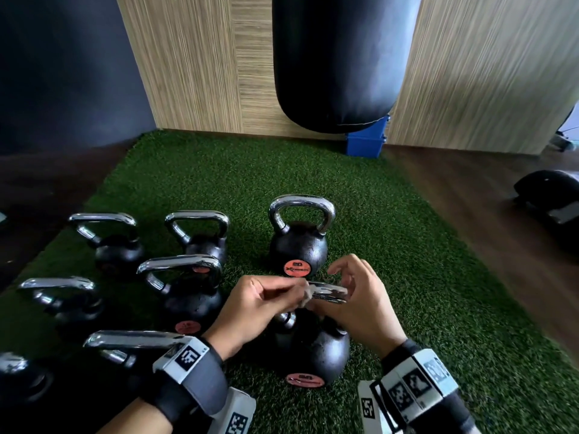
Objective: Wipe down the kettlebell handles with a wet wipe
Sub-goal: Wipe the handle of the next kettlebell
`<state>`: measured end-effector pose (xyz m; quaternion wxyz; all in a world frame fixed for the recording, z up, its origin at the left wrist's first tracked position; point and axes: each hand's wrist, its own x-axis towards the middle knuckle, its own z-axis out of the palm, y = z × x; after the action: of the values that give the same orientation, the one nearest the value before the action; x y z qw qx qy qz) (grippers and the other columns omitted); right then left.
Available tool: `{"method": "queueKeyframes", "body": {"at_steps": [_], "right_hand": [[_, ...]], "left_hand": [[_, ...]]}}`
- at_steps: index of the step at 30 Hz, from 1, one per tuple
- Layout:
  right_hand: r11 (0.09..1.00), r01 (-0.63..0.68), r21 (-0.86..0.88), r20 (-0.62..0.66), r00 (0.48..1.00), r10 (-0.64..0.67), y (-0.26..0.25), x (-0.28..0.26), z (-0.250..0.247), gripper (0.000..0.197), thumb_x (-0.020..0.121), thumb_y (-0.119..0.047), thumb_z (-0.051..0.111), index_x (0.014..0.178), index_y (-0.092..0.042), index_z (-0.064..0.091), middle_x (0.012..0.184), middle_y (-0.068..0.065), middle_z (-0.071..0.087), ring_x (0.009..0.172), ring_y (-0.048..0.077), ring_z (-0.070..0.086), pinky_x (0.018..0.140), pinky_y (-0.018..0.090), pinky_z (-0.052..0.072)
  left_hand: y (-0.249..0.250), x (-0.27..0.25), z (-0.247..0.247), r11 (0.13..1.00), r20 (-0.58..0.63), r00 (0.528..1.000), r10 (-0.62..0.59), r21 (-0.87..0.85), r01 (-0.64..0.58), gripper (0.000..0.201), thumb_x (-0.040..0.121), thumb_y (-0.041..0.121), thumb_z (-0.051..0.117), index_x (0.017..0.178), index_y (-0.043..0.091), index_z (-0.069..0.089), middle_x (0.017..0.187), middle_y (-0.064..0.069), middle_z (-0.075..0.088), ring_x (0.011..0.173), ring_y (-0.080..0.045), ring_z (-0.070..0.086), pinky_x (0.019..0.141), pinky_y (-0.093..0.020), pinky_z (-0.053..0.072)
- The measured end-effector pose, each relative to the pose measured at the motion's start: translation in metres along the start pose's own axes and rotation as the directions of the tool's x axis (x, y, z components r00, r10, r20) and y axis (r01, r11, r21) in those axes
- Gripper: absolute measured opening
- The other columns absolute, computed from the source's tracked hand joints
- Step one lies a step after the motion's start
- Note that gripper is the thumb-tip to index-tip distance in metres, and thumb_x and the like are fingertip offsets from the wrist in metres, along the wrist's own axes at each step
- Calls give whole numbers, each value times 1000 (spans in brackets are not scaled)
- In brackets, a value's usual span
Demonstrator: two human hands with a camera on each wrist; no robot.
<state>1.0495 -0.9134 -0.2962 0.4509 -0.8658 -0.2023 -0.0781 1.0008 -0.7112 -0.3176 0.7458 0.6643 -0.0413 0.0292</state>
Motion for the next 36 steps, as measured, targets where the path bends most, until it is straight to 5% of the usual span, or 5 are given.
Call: {"method": "queueKeyframes", "body": {"at_steps": [5, 10, 13, 23, 36], "right_hand": [[946, -314, -82, 32, 948, 318, 63, 4, -7, 56, 68, -5, 81, 110, -23, 49, 103, 0, 59, 87, 12, 59, 59, 18, 43], [841, -540, -34, 333, 787, 518, 101, -12, 25, 43, 62, -8, 89, 100, -19, 73, 94, 0, 78, 90, 20, 72, 87, 44, 59], [820, -572, -22, 198, 801, 564, 108, -18, 37, 36, 56, -31, 95, 84, -20, 78, 78, -5, 78, 79, 15, 73, 71, 28, 56], [750, -655, 90, 123, 755, 644, 114, -21, 44, 32, 46, -37, 97, 72, -34, 78, 66, -17, 74, 69, 4, 72, 63, 21, 51], [755, -634, 168, 142, 773, 618, 126, -22, 47, 35, 45, -31, 98, 75, -31, 81, 71, -10, 77, 74, 11, 76, 76, 30, 59]], "left_hand": [[-6, 13, 7, 870, -117, 949, 292, 446, -212, 27, 89, 21, 78, 116, 16, 78, 111, 10, 77, 105, -5, 73, 97, -28, 57], [-10, 22, 19, 486, 135, 901, 411, 804, -342, 29, 93, 24, 74, 121, 17, 76, 123, 9, 73, 118, 5, 60, 106, -16, 45], [-13, 26, 17, 412, 190, 903, 386, 840, -353, 32, 94, 26, 71, 124, 16, 74, 125, 8, 72, 117, 2, 59, 105, -14, 45], [-31, 7, -17, 401, 126, 877, 463, 853, -334, 34, 95, 27, 67, 128, 18, 71, 126, 11, 71, 113, 1, 64, 97, -21, 54], [-87, -16, -36, 835, -347, 908, 236, 550, -7, 33, 102, 9, 56, 133, 14, 66, 123, 8, 72, 112, 0, 69, 96, -16, 51]]}}
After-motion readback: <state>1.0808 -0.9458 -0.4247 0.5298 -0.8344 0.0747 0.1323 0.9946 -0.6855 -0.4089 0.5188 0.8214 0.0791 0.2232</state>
